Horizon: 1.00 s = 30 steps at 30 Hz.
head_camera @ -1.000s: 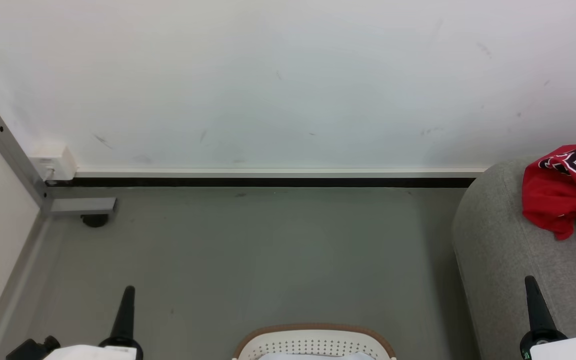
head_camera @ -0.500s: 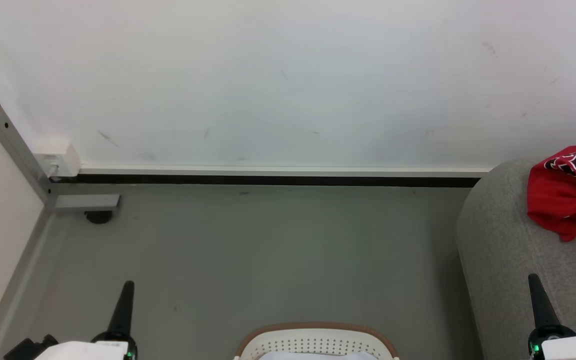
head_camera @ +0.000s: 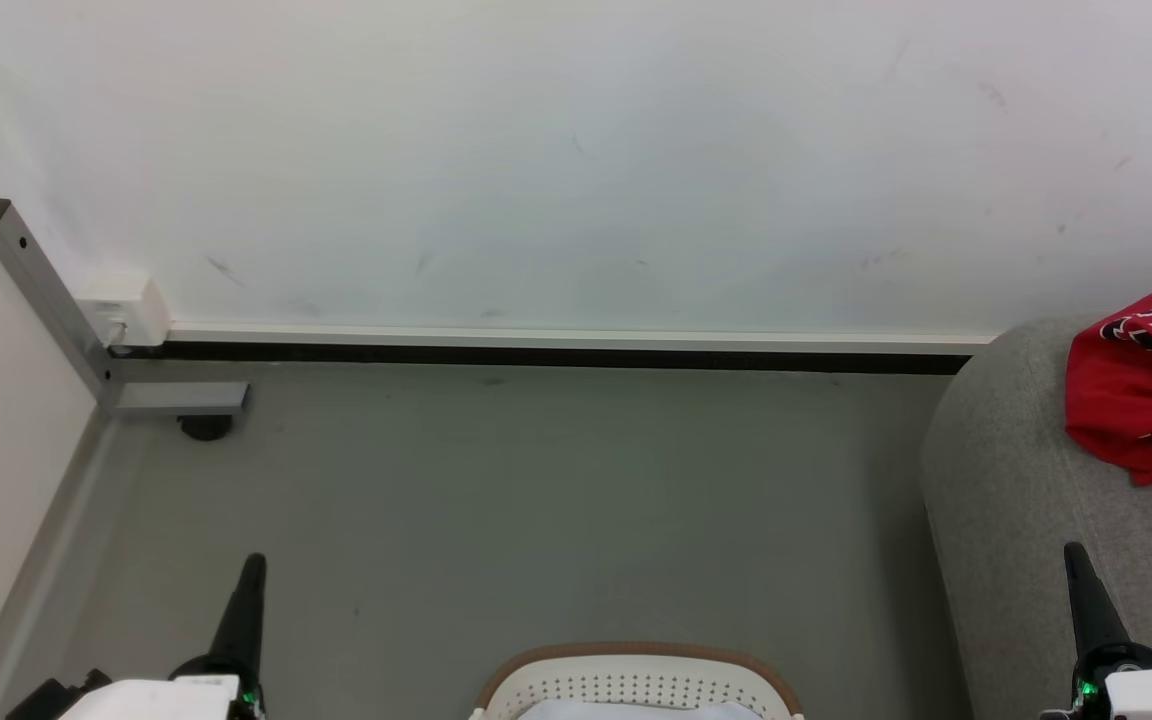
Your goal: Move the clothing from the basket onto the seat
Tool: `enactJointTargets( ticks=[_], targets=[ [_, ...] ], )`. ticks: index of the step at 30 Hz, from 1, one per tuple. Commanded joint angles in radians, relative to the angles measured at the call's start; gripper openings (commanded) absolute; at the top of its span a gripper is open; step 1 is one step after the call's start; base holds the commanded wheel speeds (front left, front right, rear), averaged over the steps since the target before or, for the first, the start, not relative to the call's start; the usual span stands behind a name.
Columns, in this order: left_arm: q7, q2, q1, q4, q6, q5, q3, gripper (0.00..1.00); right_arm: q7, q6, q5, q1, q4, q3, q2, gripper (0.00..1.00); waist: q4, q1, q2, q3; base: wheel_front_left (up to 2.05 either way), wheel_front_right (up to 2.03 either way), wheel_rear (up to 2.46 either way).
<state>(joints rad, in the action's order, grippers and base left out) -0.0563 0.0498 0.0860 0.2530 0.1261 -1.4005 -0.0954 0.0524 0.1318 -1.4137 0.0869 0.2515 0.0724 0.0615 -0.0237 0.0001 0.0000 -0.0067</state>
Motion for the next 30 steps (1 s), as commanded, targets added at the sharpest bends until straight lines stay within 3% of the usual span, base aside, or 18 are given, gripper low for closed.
enactJointTargets(
  ticks=[1, 30],
  targets=[
    [-0.008, 0.003, 0.017, -0.007, 0.006, -0.017, -0.007, 0.00, 0.006, -0.002, -0.017, 0.018, -0.010, 0.006, 0.000, 0.00, 0.001, -0.0001, 0.0000, 0.000, 0.00, 0.00, 0.00],
    [-0.061, 0.001, 0.028, -0.009, 0.007, -0.219, -0.022, 0.00, 0.061, -0.002, -0.206, 0.028, -0.009, 0.041, -0.008, 0.00, 0.023, -0.0001, 0.0000, 0.010, 0.00, 0.00, 0.00]
  ],
)
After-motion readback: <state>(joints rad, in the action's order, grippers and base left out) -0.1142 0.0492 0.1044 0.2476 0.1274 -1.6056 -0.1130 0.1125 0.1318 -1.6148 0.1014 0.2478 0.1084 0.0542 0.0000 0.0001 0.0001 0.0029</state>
